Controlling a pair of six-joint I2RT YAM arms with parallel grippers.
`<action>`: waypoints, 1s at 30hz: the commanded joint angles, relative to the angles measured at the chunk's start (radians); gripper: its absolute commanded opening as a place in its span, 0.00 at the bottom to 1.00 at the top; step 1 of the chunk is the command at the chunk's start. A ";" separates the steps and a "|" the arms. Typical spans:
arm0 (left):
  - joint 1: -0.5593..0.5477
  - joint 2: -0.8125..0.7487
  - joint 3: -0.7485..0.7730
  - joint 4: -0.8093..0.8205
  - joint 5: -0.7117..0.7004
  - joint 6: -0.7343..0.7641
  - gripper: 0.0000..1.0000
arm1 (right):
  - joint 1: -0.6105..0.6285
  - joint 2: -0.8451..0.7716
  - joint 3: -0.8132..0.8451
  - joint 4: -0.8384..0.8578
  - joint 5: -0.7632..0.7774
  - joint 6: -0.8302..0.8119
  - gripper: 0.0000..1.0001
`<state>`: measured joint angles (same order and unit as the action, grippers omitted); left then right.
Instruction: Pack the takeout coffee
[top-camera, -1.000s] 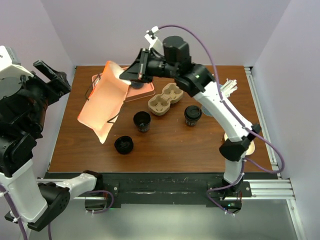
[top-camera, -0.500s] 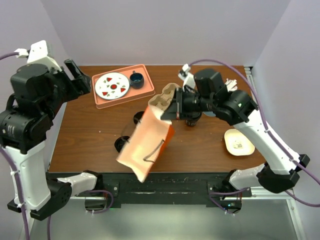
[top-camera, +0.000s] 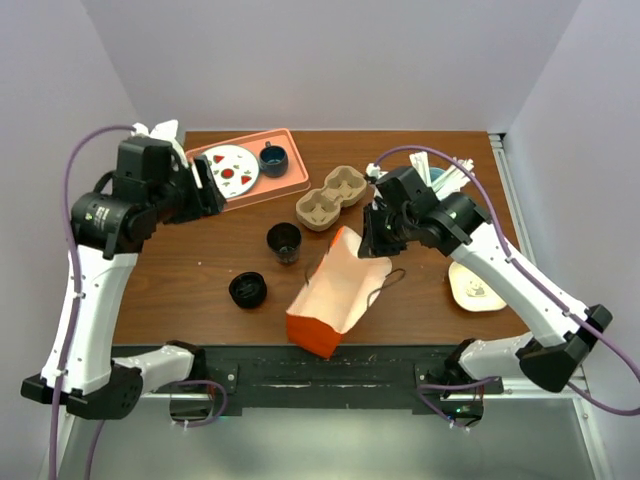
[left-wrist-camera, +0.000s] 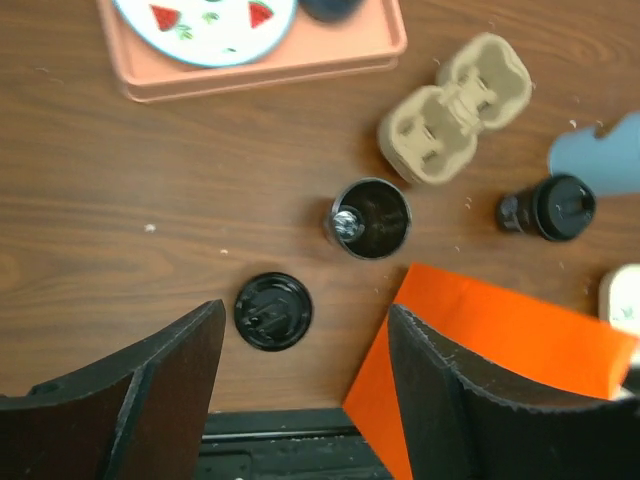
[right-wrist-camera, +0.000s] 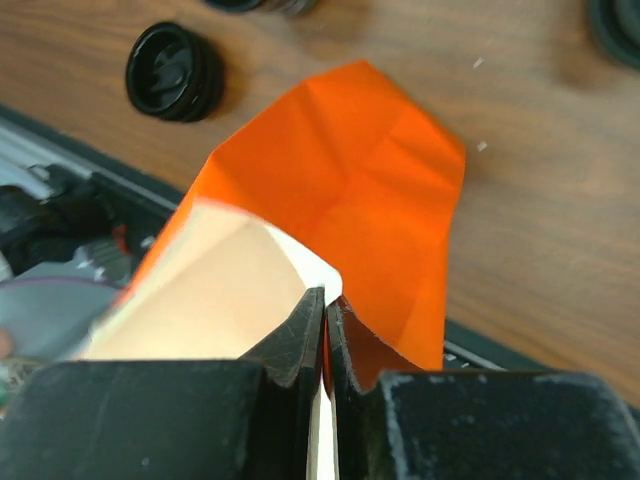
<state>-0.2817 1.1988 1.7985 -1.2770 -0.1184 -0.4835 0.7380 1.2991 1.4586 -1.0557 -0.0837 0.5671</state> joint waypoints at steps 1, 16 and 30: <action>0.003 -0.100 -0.177 0.144 0.207 -0.046 0.69 | -0.006 0.066 0.104 -0.052 0.113 -0.099 0.06; -0.260 -0.304 -0.473 0.196 0.249 -0.430 0.60 | -0.077 0.088 0.112 0.052 0.125 0.074 0.00; -0.312 -0.255 -0.510 0.282 0.336 -0.481 0.63 | -0.077 0.049 0.120 0.119 0.050 0.111 0.31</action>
<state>-0.5621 0.9138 1.3064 -1.0389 0.1844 -0.9382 0.6624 1.3865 1.5417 -0.9829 0.0097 0.6853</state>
